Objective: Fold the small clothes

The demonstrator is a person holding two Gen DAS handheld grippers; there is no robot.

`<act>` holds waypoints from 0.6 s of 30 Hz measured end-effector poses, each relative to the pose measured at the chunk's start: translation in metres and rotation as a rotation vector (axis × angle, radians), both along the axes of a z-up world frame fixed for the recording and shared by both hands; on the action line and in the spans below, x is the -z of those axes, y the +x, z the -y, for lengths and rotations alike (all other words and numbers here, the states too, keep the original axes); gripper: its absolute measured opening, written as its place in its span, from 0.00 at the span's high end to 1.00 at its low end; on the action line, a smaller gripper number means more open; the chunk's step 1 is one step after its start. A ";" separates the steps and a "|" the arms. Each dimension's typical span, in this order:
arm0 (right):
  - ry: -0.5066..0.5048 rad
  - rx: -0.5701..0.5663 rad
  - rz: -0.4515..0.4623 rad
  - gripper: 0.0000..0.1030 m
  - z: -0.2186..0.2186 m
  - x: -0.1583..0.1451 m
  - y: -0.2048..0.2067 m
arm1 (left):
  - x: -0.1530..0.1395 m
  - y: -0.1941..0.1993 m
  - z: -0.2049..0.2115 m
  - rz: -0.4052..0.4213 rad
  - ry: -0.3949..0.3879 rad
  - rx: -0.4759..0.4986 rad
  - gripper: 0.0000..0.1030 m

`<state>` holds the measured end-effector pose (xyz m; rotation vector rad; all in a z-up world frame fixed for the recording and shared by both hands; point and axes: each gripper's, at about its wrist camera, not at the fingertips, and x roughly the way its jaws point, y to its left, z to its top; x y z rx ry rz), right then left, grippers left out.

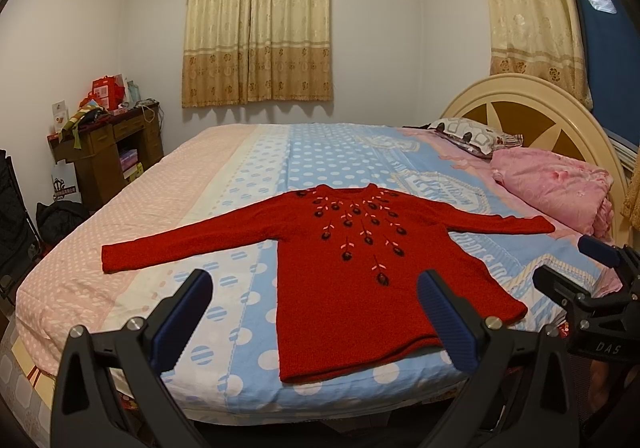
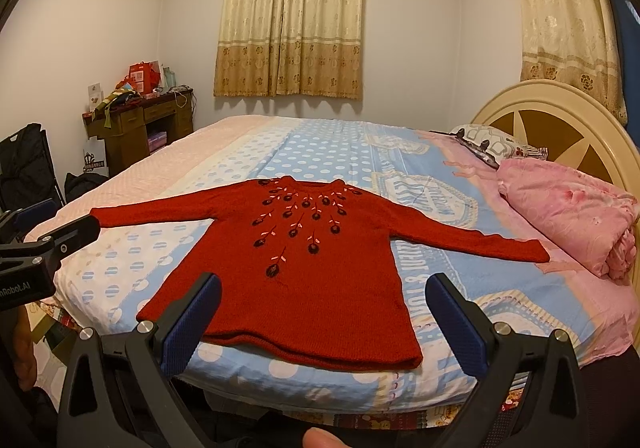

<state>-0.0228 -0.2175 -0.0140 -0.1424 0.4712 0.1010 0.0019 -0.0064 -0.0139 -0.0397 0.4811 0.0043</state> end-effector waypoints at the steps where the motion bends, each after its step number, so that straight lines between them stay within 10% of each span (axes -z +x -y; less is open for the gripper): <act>1: 0.000 0.000 0.000 0.01 0.000 0.000 0.000 | -0.001 0.000 -0.001 0.000 0.001 0.000 0.00; 18: -0.005 -0.003 -0.008 0.01 0.000 0.004 0.001 | 0.000 0.000 0.000 -0.003 -0.001 0.000 0.00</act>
